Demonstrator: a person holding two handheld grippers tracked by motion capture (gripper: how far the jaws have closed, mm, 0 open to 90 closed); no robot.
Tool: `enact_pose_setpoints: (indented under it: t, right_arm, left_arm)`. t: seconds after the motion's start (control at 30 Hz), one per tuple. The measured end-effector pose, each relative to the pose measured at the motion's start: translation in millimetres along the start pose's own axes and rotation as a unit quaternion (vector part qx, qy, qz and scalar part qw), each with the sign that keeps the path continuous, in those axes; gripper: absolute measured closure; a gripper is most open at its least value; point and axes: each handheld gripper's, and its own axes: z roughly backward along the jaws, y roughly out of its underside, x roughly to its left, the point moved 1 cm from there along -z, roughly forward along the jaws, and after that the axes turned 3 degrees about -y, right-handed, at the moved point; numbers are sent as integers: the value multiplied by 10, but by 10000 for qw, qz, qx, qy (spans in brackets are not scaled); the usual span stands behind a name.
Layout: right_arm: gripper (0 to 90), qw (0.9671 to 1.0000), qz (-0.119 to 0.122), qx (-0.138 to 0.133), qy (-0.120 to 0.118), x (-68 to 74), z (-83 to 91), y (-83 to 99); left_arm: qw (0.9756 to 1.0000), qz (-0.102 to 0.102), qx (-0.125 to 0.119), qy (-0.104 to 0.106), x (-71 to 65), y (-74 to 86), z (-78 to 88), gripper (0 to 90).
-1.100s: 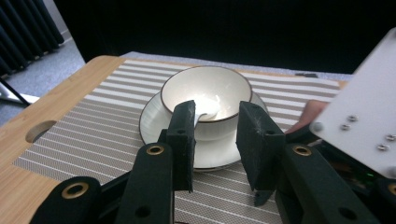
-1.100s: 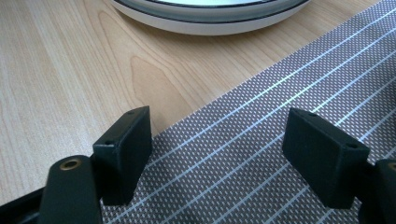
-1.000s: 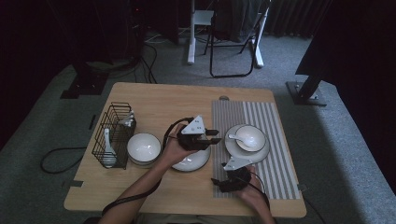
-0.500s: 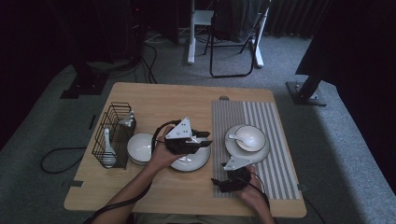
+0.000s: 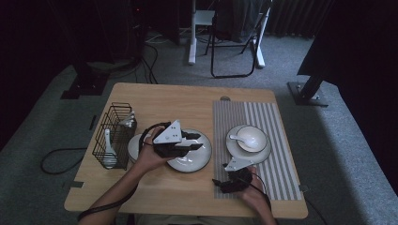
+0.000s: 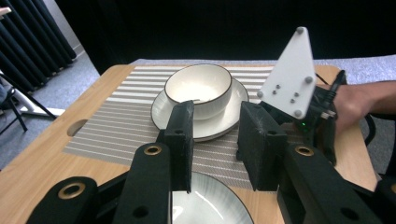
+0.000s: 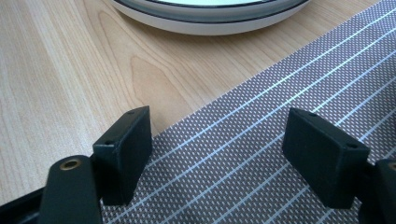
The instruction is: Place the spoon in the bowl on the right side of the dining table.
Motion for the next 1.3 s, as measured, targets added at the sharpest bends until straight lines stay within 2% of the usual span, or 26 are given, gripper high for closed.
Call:
enact_pose_setpoints:
  t: [0.1, 0.47, 0.53, 0.7, 1.3]
  right_arm:
    - [238, 10000, 1, 0, 0, 0, 0, 0]
    - [238, 10000, -2, 1, -2, 0, 0, 0]
    - [237, 10000, -4, 1, -2, 0, 0, 0]
    - [237, 10000, -4, 2, -2, 0, 0, 0]
    - [238, 10000, 0, 3, 0, 0, 0, 0]
  left_arm:
    - [10000, -41, -25, -35, -17, -15, 114, 662]
    - [9995, 206, -214, -135, -15, 77, 332, 657]
    - [9989, 302, -304, -177, -4, 106, 405, 657]
    - [9983, 366, -389, -252, -3, 142, 504, 657]
    - [9968, 505, -490, -392, 38, 167, 579, 657]
